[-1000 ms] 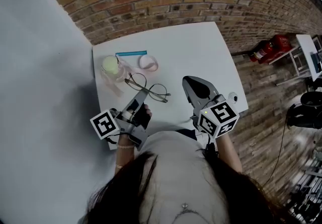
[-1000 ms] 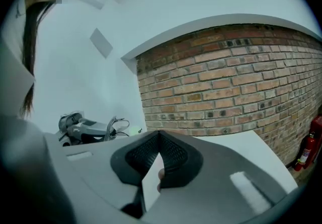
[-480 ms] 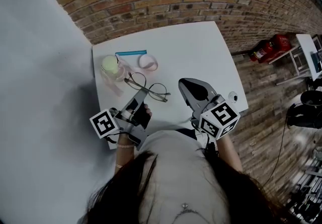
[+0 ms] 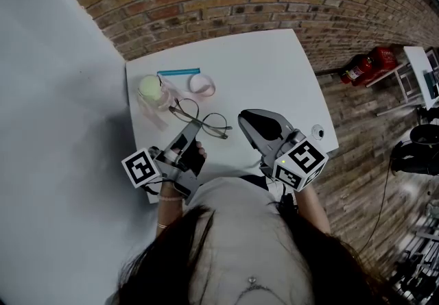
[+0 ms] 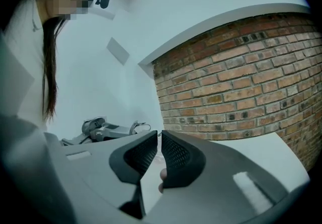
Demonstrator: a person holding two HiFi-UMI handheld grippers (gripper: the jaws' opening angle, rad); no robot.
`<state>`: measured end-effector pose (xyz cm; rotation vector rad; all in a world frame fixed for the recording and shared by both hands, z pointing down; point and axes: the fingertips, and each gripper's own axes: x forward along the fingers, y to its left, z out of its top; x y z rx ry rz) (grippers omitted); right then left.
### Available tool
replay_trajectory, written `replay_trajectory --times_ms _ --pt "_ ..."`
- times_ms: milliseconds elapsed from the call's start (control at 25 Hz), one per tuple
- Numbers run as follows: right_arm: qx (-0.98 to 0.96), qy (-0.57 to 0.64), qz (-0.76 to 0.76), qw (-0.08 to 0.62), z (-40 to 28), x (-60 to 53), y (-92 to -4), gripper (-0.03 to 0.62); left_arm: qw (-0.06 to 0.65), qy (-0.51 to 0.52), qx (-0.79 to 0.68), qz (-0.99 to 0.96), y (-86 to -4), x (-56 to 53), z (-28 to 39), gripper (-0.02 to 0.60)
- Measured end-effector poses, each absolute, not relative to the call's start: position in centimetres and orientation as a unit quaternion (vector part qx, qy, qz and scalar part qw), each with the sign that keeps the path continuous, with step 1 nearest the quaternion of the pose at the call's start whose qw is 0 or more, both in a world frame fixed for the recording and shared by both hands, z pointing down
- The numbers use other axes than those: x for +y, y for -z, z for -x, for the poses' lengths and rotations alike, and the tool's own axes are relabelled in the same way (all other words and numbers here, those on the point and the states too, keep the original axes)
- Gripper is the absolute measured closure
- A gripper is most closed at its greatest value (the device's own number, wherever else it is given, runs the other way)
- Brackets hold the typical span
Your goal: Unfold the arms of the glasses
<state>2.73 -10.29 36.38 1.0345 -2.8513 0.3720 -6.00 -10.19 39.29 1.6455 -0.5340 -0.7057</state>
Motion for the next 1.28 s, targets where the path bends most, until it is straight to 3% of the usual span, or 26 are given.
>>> replay_trajectory --times_ms 1280 --pt "-0.96 -0.155 -0.23 0.036 -0.1 -7.4 -36.8 0.537 0.611 0.326 -0.181 -0.699 -38.6 -10.0 5.9 0.56"
